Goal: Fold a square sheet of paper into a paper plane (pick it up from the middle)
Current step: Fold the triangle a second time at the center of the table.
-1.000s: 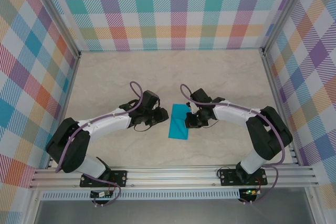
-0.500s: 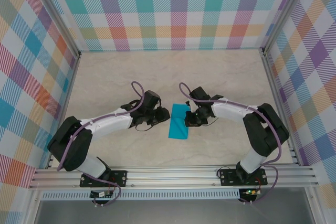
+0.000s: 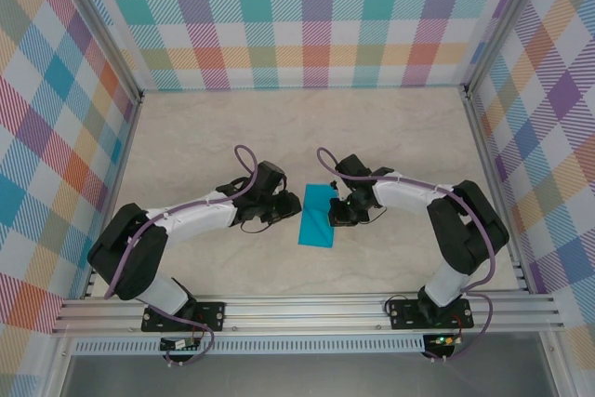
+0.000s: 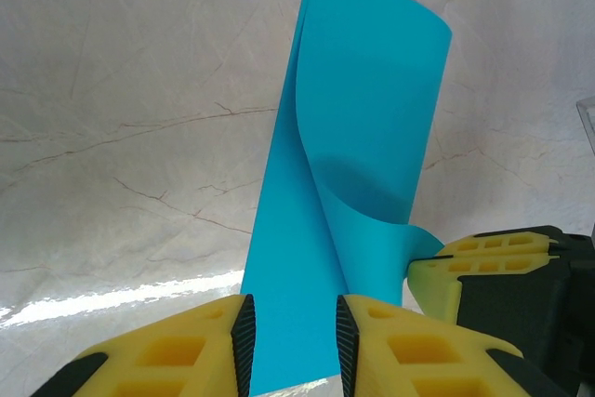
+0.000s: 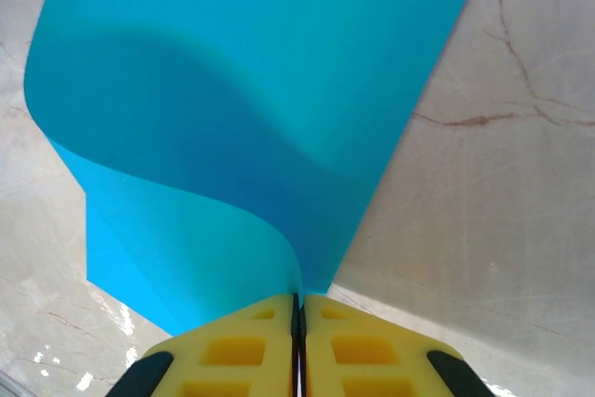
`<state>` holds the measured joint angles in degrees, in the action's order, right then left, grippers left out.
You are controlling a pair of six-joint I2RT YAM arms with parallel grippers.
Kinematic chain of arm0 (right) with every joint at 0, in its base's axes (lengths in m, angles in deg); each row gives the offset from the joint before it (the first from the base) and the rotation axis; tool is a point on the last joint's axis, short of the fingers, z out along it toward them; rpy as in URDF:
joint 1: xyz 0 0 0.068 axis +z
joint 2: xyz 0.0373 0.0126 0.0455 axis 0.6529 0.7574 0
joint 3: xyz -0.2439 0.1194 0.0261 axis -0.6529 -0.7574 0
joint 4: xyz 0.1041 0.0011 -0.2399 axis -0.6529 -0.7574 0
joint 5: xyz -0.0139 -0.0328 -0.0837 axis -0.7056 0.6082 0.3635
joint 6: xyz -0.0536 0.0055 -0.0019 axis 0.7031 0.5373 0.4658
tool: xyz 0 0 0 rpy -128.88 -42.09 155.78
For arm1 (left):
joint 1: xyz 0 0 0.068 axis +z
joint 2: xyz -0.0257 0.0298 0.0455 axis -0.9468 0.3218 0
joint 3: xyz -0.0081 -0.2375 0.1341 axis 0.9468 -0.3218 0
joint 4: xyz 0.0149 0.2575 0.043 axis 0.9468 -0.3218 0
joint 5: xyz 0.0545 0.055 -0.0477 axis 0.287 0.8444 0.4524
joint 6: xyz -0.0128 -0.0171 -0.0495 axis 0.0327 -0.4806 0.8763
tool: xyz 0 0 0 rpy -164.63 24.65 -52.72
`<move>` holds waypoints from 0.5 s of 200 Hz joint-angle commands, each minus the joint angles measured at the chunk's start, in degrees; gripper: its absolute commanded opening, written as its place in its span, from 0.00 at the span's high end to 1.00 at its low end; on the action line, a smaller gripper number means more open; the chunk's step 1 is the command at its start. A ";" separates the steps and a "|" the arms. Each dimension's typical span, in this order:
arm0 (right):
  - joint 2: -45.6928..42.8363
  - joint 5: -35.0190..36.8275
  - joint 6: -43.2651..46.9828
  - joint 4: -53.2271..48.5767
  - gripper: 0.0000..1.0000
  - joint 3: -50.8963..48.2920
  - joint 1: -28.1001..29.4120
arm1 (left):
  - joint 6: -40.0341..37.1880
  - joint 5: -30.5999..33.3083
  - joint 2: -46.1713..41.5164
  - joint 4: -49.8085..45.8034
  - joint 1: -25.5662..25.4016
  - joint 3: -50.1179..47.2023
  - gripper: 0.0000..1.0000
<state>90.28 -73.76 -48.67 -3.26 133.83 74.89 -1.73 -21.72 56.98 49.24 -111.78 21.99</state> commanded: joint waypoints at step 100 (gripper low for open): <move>3.25 1.23 -1.16 -2.26 0.89 3.79 -0.38 | -0.05 -1.15 1.62 1.91 -1.21 0.21 0.73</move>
<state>92.78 -73.50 -49.57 -3.74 136.04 74.87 -1.73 -22.18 57.62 50.48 -112.09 21.99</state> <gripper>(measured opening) 0.107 0.269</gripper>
